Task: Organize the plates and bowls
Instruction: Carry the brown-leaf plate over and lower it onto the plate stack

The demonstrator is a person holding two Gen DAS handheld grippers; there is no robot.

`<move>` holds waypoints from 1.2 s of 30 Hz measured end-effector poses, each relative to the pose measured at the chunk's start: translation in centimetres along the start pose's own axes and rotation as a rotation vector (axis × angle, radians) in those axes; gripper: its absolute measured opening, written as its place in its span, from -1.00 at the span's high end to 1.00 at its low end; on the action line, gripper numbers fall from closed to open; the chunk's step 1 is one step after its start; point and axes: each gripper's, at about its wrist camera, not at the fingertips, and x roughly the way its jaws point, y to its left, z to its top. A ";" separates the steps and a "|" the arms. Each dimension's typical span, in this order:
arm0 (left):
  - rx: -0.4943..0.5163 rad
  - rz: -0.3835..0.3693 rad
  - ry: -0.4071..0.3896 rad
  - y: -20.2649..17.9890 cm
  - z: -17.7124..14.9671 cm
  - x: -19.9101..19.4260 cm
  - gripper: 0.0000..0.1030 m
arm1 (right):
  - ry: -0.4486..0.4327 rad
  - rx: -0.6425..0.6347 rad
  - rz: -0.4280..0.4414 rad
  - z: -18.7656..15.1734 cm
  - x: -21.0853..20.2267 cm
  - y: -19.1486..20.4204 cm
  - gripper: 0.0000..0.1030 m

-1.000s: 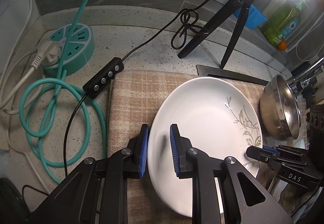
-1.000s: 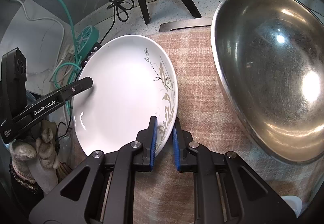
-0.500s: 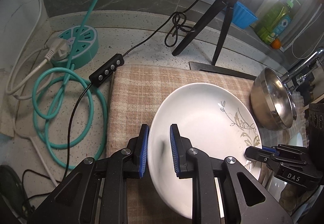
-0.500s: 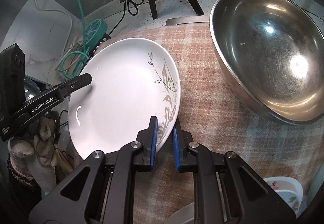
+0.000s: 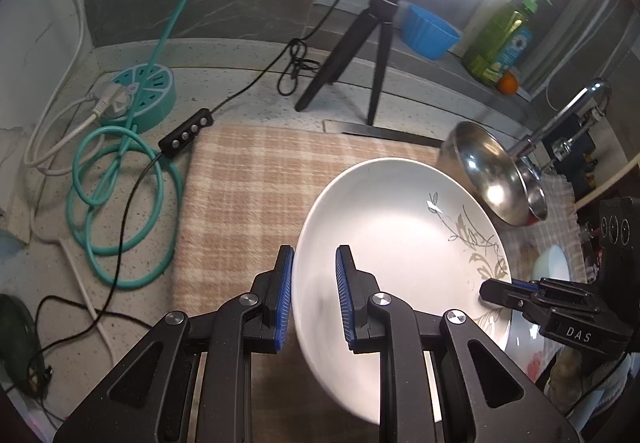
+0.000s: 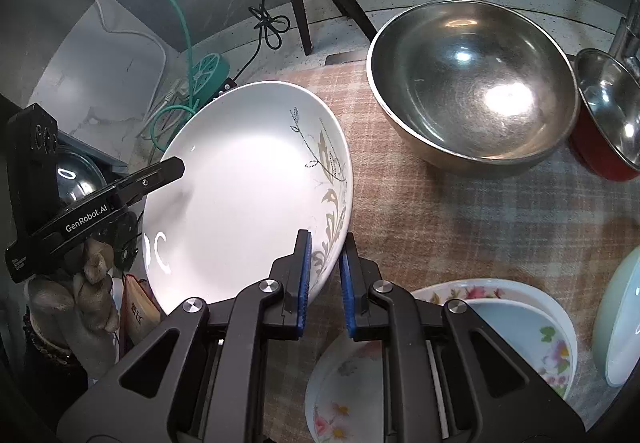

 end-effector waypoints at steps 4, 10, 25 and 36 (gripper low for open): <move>0.011 -0.019 -0.013 -1.7 -1.0 -1.0 0.63 | -0.017 0.004 0.006 -1.4 -2.1 -0.9 0.72; 0.040 -0.049 -0.006 -4.6 -2.7 -1.4 0.63 | -0.035 0.020 -0.006 -3.1 -4.2 -2.6 0.72; 0.146 -0.122 0.086 -12.1 -7.0 0.7 0.63 | -0.033 0.105 -0.088 -9.1 -8.7 -8.9 0.72; 0.185 -0.127 0.127 -14.4 -8.9 1.7 0.63 | -0.020 0.130 -0.125 -11.4 -9.4 -11.3 0.72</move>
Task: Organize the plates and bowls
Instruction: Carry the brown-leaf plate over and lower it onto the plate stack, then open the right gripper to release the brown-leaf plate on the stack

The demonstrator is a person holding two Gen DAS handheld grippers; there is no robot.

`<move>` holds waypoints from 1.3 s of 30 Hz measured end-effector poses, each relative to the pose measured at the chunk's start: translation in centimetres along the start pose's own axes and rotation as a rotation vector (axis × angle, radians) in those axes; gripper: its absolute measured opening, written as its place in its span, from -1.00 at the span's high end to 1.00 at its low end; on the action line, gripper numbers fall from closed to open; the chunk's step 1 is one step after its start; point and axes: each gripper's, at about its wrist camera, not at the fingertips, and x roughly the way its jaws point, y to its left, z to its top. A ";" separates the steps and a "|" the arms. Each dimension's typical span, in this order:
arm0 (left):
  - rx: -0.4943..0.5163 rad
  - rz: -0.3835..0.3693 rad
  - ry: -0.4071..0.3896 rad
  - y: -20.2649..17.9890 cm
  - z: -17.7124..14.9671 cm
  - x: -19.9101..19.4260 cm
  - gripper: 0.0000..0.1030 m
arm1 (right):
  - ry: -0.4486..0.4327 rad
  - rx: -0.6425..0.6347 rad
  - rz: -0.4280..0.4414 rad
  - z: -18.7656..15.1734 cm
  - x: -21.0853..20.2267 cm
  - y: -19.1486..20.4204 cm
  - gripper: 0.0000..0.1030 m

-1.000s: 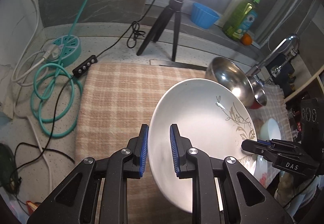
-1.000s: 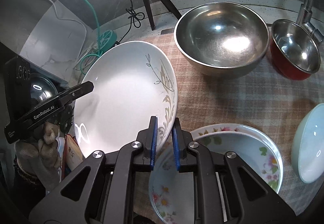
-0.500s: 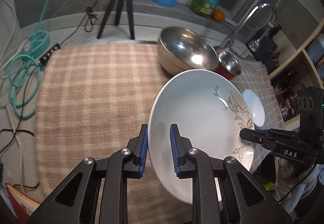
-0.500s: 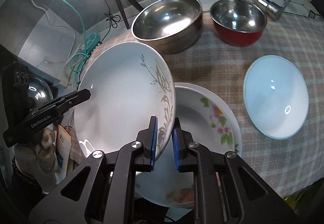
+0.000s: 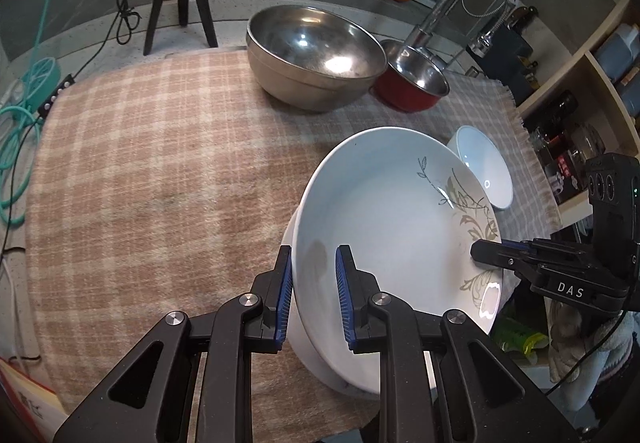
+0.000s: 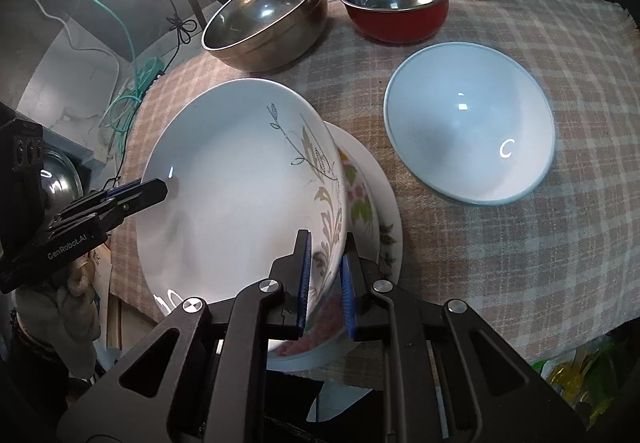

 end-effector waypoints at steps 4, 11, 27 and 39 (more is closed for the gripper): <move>0.022 0.007 0.018 -0.5 -0.3 0.3 0.63 | 0.006 -0.002 -0.013 -0.3 0.0 -0.3 0.72; 0.045 0.027 0.040 -1.0 -0.7 0.9 0.63 | 0.019 -0.004 -0.025 -0.9 0.3 -0.7 0.72; 0.048 0.037 0.060 -1.0 -1.2 1.2 0.63 | 0.026 -0.067 -0.077 -0.7 0.7 0.6 0.66; 0.059 0.047 0.060 -1.3 -1.2 1.3 0.63 | 0.016 -0.134 -0.097 -1.0 0.7 1.8 0.19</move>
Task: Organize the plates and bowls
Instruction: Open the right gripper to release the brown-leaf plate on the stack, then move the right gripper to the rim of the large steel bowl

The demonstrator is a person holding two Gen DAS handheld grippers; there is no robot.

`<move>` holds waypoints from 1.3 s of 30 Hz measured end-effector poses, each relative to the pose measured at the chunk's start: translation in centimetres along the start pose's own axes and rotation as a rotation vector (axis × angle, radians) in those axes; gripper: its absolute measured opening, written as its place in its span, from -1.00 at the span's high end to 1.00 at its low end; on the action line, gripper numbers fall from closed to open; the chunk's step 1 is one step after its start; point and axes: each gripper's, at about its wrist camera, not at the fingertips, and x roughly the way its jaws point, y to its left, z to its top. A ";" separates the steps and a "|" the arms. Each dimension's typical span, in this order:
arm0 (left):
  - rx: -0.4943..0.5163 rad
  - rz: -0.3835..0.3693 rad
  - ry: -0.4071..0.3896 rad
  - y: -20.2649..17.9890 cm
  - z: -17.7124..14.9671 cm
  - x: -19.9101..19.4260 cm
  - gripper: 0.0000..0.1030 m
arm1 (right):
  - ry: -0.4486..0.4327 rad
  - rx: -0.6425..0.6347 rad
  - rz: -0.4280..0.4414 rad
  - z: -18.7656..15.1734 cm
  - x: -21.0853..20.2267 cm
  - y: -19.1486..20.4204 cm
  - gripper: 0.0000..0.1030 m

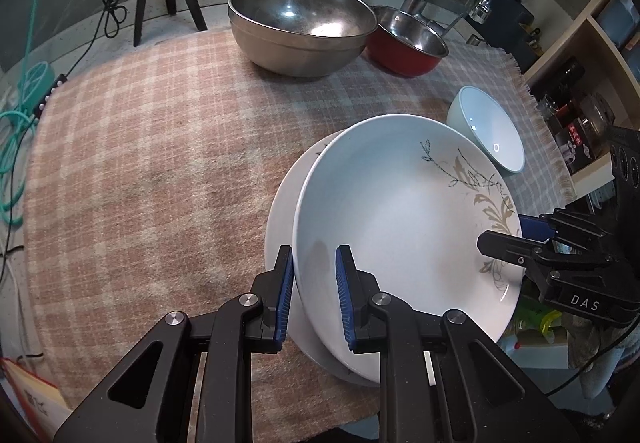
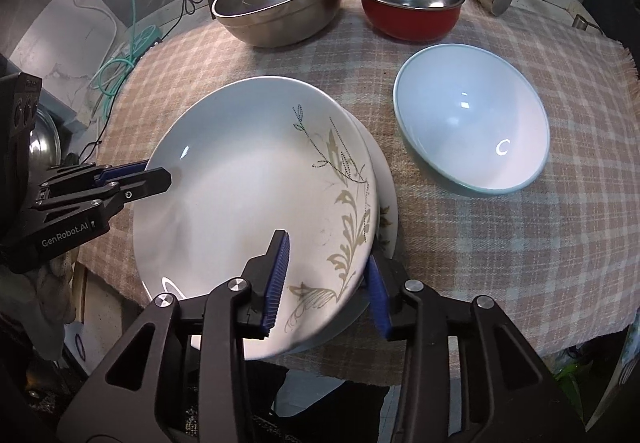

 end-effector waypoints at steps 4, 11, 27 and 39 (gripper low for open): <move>0.015 0.004 -0.011 -0.4 0.1 -0.3 0.62 | -0.002 0.001 -0.012 0.0 0.0 -0.2 -0.03; 0.014 -0.011 -0.028 -0.4 0.2 -0.9 0.37 | -0.025 -0.008 -0.015 -0.2 -0.7 -0.1 -0.05; -0.056 -0.004 -0.066 1.4 1.7 -2.3 -0.28 | -0.159 0.048 0.056 1.6 -4.7 -0.7 -0.65; -0.105 0.003 -0.177 4.5 6.9 -4.4 -0.28 | -0.259 0.112 0.145 7.3 -7.1 -1.1 -0.66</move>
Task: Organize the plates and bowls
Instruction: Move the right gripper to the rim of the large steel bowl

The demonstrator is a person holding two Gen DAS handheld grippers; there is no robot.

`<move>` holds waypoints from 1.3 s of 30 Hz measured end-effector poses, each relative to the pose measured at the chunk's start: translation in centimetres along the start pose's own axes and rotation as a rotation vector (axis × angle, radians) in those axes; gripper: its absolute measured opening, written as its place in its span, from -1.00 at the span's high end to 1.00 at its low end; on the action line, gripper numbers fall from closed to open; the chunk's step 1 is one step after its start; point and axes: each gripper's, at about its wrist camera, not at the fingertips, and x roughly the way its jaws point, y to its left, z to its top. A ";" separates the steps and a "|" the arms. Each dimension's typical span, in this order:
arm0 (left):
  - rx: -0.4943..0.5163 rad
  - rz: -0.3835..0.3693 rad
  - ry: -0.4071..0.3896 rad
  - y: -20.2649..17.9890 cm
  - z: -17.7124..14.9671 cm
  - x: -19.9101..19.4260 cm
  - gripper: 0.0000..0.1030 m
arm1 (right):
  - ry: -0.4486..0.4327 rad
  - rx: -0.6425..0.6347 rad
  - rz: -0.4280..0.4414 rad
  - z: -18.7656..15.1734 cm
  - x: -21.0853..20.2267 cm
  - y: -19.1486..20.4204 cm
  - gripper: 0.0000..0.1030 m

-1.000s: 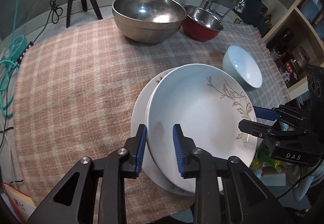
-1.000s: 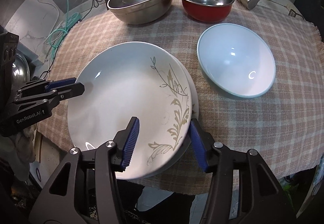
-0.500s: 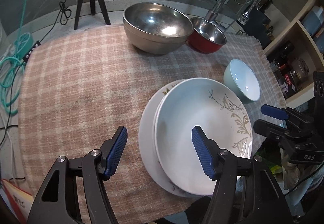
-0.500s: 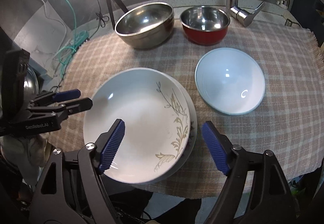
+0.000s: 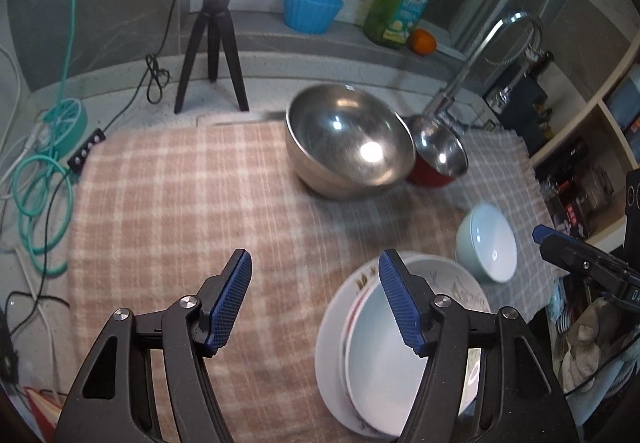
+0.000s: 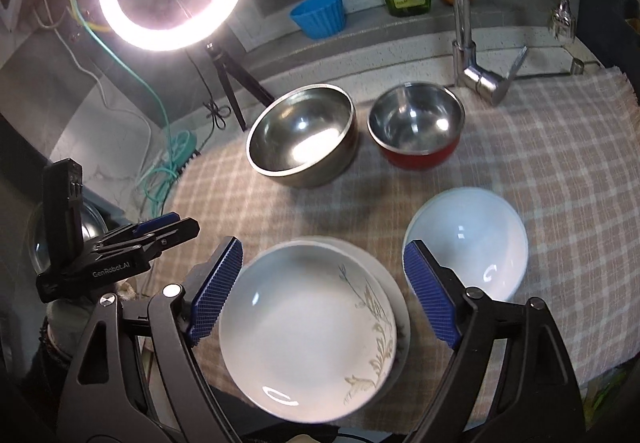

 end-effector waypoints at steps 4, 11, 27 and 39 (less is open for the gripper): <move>-0.025 -0.011 -0.025 0.9 2.1 0.4 -0.28 | -0.014 0.020 0.026 1.8 0.9 0.1 -0.66; -0.038 -0.022 -0.029 1.6 4.5 1.9 -0.28 | 0.013 0.089 0.071 4.1 4.2 -0.4 -0.66; -0.129 -0.070 0.039 3.4 7.3 7.3 0.01 | 0.117 0.237 0.114 6.9 12.4 -2.8 -0.31; -0.147 -0.071 0.094 3.9 8.0 10.3 0.27 | 0.181 0.261 0.099 7.9 16.4 -3.8 0.09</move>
